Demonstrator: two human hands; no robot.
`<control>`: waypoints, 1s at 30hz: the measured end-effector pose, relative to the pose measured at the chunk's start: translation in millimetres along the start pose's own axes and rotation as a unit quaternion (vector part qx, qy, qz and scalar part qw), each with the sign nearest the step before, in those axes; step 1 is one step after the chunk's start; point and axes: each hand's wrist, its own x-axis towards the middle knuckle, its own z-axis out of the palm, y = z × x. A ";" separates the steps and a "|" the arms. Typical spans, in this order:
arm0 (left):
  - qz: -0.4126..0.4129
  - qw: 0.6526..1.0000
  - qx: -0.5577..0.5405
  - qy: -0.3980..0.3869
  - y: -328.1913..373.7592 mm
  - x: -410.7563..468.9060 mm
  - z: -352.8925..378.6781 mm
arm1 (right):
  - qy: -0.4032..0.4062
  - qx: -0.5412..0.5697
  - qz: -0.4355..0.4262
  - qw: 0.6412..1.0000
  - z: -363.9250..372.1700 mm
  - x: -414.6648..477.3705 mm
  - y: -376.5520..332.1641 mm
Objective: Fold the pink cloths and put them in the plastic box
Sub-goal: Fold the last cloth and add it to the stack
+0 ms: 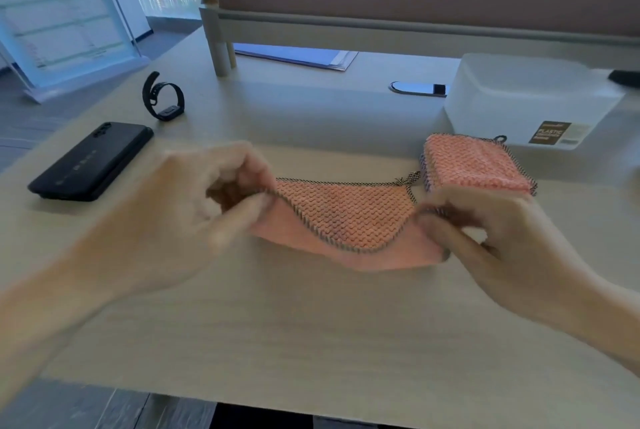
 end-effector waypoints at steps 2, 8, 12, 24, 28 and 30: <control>-0.040 0.998 0.027 0.029 -9.6 26.1 9.7 | 0.030 -0.042 0.046 0.998 4.5 31.4 14.6; -0.147 0.982 0.117 0.008 -57.3 73.2 51.4 | -0.005 -0.190 0.097 0.977 20.8 85.0 49.7; -0.182 0.972 0.151 0.012 -72.5 68.6 60.1 | -0.026 -0.218 0.130 0.967 31.0 80.9 53.3; -0.180 0.970 0.148 0.071 -73.3 64.2 67.4 | -0.032 -0.256 0.143 0.955 34.2 72.8 50.4; -0.166 0.970 0.153 0.091 -74.6 68.9 68.0 | -0.032 -0.282 0.136 0.949 35.0 72.7 51.8; -0.164 0.968 0.168 0.092 -76.1 70.3 70.6 | -0.031 -0.294 0.132 0.946 36.3 73.1 52.1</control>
